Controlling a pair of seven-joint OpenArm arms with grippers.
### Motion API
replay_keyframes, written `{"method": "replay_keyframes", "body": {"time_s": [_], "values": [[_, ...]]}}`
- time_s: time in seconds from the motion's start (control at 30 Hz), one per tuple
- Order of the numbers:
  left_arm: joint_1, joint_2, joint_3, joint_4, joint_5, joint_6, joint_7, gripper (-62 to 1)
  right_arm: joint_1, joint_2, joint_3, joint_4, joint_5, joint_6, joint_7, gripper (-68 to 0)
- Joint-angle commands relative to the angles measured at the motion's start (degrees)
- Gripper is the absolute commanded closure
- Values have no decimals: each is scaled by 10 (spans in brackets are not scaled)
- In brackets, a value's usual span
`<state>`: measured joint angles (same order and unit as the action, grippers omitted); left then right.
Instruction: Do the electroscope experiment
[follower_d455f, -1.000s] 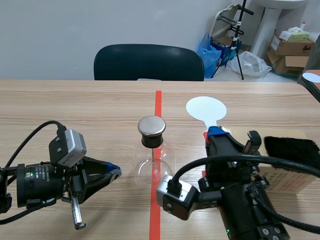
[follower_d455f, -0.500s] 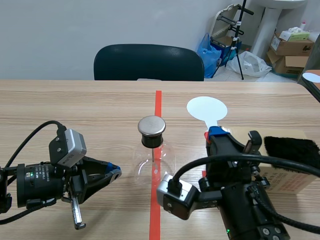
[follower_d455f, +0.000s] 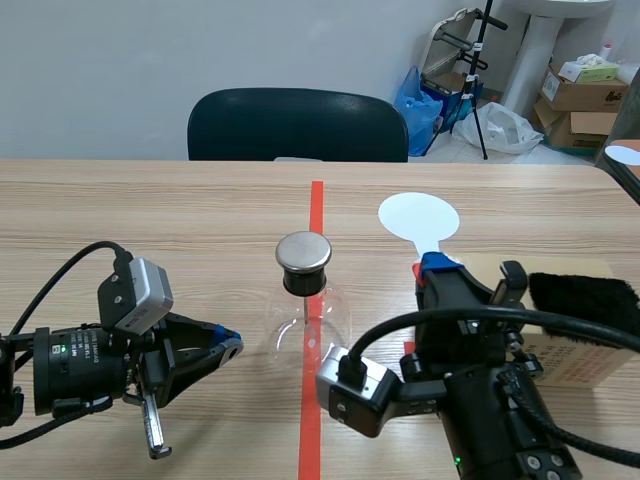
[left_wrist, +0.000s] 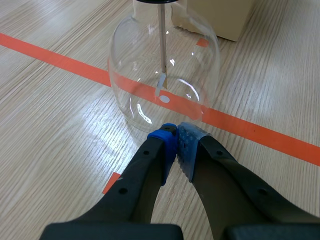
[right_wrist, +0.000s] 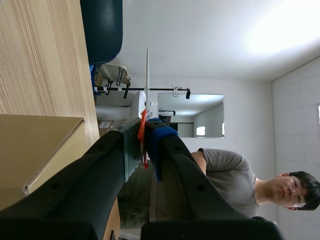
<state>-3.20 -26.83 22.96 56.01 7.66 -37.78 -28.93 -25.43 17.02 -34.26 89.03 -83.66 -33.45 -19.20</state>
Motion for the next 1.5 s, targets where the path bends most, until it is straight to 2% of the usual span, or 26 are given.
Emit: {"method": "replay_keyframes", "body": {"time_s": [0.0, 0.3, 0.67, 0.87, 1.47], "values": [[-5, 1, -3, 10, -7, -3, -8, -29, 5, 8, 1, 4, 0, -7, -1, -10], [-5, 1, -3, 10, -7, -3, -8, -29, 5, 8, 1, 4, 0, -7, 48, -10], [-5, 1, -3, 10, -7, -3, -8, -29, 5, 8, 1, 4, 0, -7, 167, -10], [-5, 1, -3, 10, -7, -3, -8, -29, 5, 8, 1, 4, 0, -7, 216, -10], [-5, 1, -3, 10, -7, -3, -8, -29, 5, 8, 1, 4, 0, -7, 226, -10]]}}
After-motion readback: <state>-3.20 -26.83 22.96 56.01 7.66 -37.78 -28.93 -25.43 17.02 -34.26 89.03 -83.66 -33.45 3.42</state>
